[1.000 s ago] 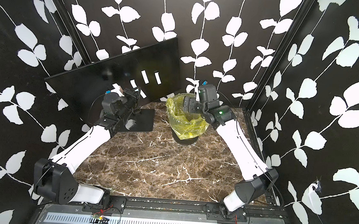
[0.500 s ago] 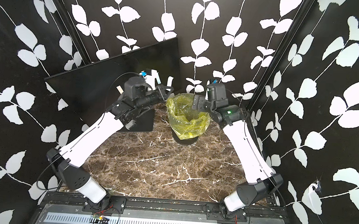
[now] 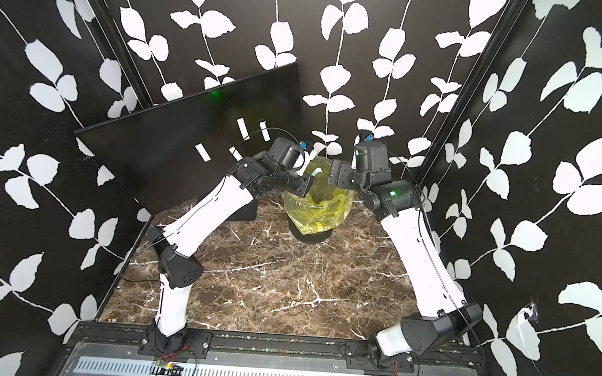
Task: Remove the sticky note from the monitor
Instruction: Place the sticky note in the trash bin.
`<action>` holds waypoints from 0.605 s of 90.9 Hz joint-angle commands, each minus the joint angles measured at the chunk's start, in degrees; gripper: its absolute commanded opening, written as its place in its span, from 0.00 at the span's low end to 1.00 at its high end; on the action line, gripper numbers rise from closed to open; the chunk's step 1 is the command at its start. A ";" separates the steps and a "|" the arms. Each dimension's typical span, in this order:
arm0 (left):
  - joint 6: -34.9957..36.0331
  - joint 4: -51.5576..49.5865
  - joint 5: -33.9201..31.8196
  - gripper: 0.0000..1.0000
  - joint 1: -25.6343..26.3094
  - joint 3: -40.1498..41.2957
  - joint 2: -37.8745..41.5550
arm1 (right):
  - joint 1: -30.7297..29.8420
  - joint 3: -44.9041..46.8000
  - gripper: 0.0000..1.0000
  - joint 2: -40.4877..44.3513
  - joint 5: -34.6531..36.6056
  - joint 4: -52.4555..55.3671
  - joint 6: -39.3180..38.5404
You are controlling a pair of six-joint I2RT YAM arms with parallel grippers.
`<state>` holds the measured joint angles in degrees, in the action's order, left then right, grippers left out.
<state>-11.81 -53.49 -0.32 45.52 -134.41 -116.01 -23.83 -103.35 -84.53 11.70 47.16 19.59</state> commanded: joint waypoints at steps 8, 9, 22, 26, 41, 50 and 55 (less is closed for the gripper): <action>5.73 -6.49 -4.88 0.13 0.10 -3.21 0.75 | 0.28 1.53 0.98 1.02 -0.28 -2.11 -0.08; 5.83 -6.51 -5.05 0.15 0.10 -3.13 0.85 | 0.28 1.64 0.98 1.07 -0.28 -2.18 -0.08; 6.38 -6.12 -5.34 0.36 0.10 -3.24 1.88 | 0.39 2.22 0.98 1.42 -0.28 -2.33 -0.28; 6.23 -5.98 -4.95 0.39 0.10 -3.36 2.12 | 0.36 2.44 0.98 1.47 -0.23 -2.41 -0.41; 5.97 -5.74 -5.49 0.53 0.03 -3.64 4.34 | 0.37 3.91 0.98 2.23 -2.15 -3.73 -0.70; 5.17 -5.67 -5.49 0.61 -0.56 -2.27 7.89 | 0.28 4.85 0.98 2.67 -3.69 -4.86 -0.45; 4.17 -5.36 -4.98 0.66 -1.35 0.10 10.81 | 0.12 5.27 0.98 2.86 -4.76 -5.45 -0.12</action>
<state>-6.46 -58.67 -5.28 45.23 -135.83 -114.41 -23.83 -98.87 -83.59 9.58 45.60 19.25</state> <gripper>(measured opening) 0.624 0.979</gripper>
